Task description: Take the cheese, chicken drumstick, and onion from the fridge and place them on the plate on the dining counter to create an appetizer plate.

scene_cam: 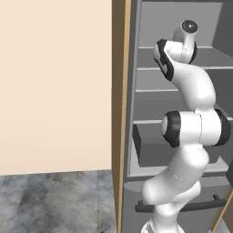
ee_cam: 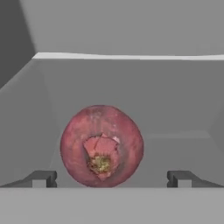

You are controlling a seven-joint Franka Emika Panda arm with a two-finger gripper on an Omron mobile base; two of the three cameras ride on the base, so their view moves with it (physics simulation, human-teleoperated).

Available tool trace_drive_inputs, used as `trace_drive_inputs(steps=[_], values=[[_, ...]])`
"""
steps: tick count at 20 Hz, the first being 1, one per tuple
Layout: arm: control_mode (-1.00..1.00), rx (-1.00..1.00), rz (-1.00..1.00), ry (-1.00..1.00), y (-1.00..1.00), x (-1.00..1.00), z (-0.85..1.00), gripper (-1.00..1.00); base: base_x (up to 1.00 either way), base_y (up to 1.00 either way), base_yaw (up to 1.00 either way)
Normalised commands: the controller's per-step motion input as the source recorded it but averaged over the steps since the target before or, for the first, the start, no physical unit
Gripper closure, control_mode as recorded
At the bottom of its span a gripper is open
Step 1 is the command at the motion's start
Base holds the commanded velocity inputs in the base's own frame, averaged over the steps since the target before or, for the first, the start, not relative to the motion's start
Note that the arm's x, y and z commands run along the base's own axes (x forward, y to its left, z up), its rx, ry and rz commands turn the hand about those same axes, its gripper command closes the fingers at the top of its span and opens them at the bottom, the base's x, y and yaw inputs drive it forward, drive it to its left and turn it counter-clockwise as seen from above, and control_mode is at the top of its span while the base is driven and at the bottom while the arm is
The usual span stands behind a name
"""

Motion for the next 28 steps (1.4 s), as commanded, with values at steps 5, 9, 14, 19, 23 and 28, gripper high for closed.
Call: trace_drive_inputs(steps=[5,9,14,19,23,28], values=[[-1.0,0.0,0.0,0.0,-0.01,0.48,-0.05,-1.0,0.0,0.0,0.0],[-1.0,0.0,0.0,0.0,0.0,0.3,-0.1,-1.0,0.0,0.0,0.0],[-1.0,0.0,0.0,0.0,0.0,0.09,-0.19,1.0,0.0,0.0,0.0],[-1.0,0.0,-0.02,-0.04,0.0,-0.35,-0.02,1.0,0.0,0.0,0.0],[-1.0,0.0,-0.08,-0.24,0.0,-1.0,0.05,1.0,0.0,0.0,0.0],[-1.0,0.0,-0.11,-0.29,0.13,-1.0,0.2,1.0,0.0,0.0,0.0]])
